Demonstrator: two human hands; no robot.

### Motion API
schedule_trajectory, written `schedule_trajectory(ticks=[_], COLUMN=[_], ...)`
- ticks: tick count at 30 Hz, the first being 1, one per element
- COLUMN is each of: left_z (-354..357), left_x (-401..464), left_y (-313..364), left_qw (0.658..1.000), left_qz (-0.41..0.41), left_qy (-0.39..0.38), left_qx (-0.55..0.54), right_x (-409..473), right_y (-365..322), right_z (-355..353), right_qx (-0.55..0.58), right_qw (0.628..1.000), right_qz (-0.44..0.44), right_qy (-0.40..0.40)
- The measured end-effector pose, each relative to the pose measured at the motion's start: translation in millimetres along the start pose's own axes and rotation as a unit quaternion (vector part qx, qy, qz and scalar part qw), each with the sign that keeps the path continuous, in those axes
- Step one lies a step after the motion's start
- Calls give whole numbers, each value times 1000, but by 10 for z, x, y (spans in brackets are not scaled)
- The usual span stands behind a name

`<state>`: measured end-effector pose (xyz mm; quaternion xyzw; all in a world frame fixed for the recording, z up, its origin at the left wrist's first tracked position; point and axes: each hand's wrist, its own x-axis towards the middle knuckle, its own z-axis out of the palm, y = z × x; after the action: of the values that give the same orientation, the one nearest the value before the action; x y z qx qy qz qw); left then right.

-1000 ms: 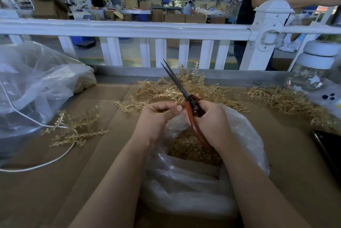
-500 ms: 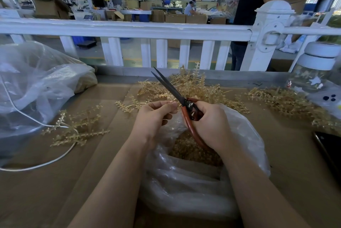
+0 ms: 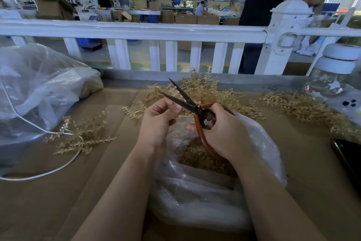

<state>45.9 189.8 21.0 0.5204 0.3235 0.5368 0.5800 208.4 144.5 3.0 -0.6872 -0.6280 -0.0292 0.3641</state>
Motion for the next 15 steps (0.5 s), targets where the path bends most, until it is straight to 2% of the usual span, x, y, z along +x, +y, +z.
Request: schedule_trajectory(ticks=[15], left_z=[9], left_x=[-21], left_y=[22], left_qw=[998], left_qz=[-22], left_qy=[-26], left_qx=[-56], right_x=[-4], right_y=[-46], right_z=[-72], right_qx=[-37], right_qw=[999], right_qz=[-26], right_qy=[12])
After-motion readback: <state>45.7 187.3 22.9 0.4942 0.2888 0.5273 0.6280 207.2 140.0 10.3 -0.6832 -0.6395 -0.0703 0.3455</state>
